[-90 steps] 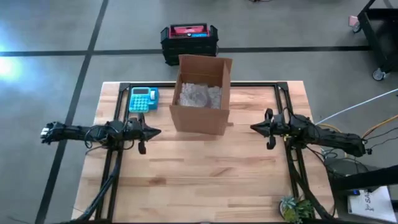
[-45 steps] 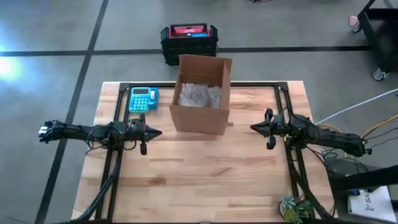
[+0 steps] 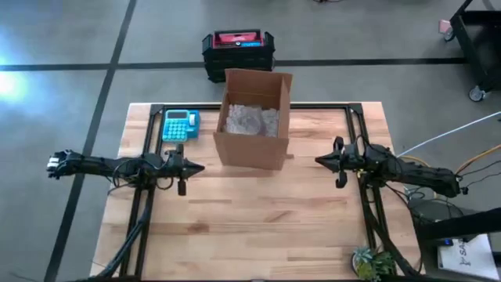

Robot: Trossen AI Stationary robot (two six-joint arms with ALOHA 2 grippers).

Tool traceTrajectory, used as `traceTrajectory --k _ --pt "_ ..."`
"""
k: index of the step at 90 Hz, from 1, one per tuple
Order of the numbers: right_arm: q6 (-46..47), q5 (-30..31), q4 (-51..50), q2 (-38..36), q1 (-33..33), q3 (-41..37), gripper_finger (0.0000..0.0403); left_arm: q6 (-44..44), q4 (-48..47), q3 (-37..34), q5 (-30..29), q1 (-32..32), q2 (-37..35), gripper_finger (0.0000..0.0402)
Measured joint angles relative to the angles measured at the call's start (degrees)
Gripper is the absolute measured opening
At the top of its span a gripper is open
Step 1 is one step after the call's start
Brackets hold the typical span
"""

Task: Wrap mug
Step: Return to Home Position

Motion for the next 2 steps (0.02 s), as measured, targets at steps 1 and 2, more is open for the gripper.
traceTrajectory --k 1,2 --pt "0.0 0.0 0.0 0.0 0.0 0.0 0.0 0.0 0.0 0.0 0.0 0.0 0.01 0.0" --pt "0.0 0.0 0.0 0.0 0.0 0.0 0.0 0.0 0.0 0.0 0.0 0.0 0.01 0.0"
